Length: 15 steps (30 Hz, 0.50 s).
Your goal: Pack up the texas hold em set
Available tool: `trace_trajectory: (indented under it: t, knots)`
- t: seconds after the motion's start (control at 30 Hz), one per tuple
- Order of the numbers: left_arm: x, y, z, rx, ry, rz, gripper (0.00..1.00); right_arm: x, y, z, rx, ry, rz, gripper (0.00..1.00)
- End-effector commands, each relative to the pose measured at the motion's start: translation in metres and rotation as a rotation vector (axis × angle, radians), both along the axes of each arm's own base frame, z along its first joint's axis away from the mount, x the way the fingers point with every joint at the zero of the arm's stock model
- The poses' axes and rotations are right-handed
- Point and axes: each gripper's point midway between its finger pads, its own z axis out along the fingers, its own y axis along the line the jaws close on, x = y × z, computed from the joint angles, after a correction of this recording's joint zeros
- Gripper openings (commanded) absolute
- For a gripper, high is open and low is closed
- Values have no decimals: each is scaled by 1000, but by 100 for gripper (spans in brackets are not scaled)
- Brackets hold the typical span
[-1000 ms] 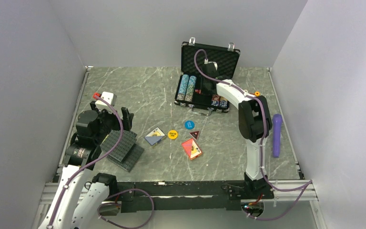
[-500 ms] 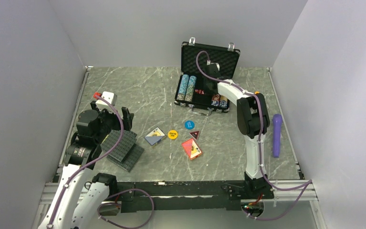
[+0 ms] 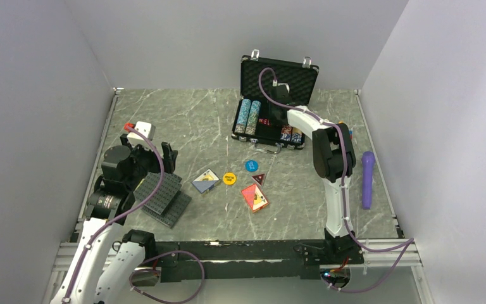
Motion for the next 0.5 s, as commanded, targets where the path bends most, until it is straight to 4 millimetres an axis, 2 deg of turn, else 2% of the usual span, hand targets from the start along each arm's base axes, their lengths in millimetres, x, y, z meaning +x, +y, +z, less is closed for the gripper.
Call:
trace_trajectory:
  t: [0.0,0.17,0.47]
  knots:
    - [4,-3,11,-9,-42,-12,98,16,6,8,22,-44,15,0]
    - [4,-3,11,-10,-41,-13,98,15,11,7,47,-44,21,1]
    - [5,-4,10,-9,-39,-15,98,15,11,10,55,-47,18,27]
